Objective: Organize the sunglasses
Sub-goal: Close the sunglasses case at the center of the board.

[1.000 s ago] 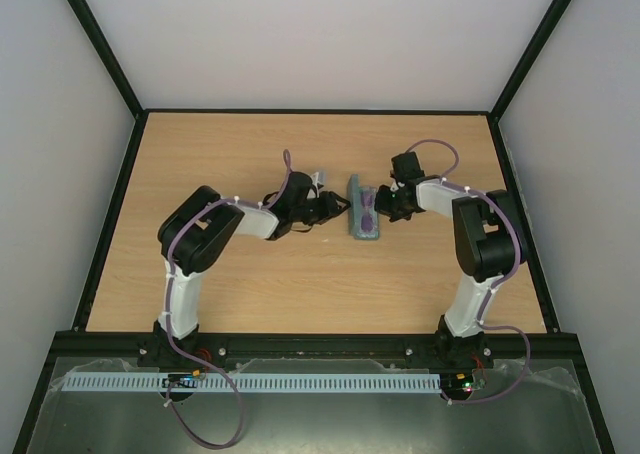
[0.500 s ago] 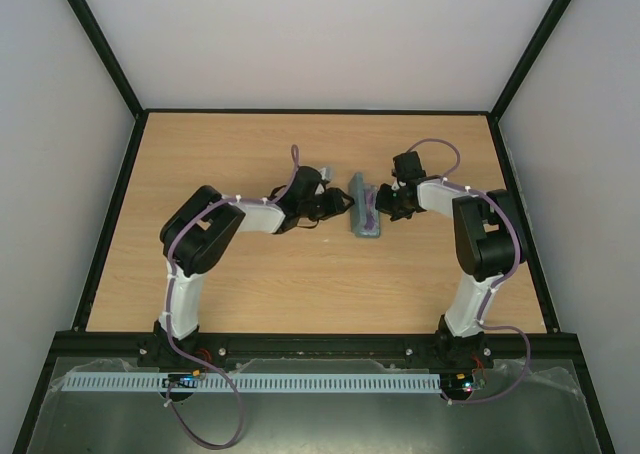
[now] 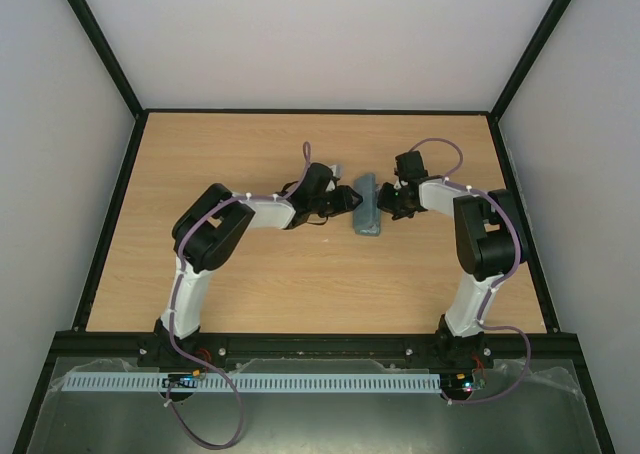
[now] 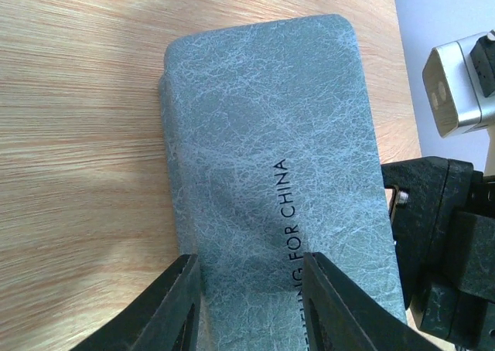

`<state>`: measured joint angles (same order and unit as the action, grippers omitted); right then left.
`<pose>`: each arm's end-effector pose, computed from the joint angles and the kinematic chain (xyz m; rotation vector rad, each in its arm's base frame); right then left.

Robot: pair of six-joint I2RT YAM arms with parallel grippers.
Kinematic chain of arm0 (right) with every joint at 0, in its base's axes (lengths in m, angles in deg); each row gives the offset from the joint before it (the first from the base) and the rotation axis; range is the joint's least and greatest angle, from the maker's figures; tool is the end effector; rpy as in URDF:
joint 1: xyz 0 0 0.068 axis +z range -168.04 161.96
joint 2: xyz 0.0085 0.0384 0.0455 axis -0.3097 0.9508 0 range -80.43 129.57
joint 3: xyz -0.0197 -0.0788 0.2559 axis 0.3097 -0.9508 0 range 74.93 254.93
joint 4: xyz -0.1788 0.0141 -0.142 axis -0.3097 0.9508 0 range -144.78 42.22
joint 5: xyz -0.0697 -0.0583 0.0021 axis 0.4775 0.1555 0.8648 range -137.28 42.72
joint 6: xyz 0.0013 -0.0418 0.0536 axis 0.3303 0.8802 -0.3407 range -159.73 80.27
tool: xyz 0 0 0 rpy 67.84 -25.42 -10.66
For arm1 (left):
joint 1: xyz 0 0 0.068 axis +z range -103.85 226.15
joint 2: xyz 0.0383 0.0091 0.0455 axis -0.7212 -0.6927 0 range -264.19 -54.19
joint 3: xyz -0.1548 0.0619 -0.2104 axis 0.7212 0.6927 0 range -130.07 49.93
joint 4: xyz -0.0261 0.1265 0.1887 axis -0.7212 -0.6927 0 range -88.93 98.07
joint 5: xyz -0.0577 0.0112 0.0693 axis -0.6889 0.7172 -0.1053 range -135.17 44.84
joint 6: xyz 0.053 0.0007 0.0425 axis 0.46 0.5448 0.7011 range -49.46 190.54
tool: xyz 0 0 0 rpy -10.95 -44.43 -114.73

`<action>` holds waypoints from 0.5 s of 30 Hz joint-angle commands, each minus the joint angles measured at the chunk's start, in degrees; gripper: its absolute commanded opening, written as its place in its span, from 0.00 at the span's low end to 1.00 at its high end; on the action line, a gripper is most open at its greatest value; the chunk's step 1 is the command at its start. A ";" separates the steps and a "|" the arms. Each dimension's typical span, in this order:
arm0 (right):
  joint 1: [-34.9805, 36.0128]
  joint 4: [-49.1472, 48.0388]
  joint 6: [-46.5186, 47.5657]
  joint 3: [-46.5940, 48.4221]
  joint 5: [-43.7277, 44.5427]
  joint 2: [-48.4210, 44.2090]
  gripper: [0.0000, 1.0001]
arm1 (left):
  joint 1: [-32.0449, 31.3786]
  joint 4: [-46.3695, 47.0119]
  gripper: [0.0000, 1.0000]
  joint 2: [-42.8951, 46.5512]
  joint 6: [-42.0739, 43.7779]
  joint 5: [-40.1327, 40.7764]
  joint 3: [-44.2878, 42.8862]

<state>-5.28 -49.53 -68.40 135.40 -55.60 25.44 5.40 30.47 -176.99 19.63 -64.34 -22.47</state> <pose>0.3515 0.0877 0.1569 0.2821 2.4904 0.4873 0.3302 -0.3081 0.1493 0.0288 2.3112 -1.2616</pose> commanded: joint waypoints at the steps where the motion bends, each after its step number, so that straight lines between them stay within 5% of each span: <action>1: 1.32 1.34 0.28 -1.46 -3.34 1.19 0.07 | -2.40 -3.29 0.38 -3.38 1.19 -0.87 -1.20; 15: 1.05 0.75 0.25 -2.79 -3.76 0.43 0.07 | -2.72 -5.40 0.39 -4.21 1.90 -1.06 -2.82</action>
<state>-5.28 -51.08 -68.44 134.64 -55.97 25.42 4.33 27.76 -180.44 20.37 -63.97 -25.85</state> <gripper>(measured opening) 0.069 0.388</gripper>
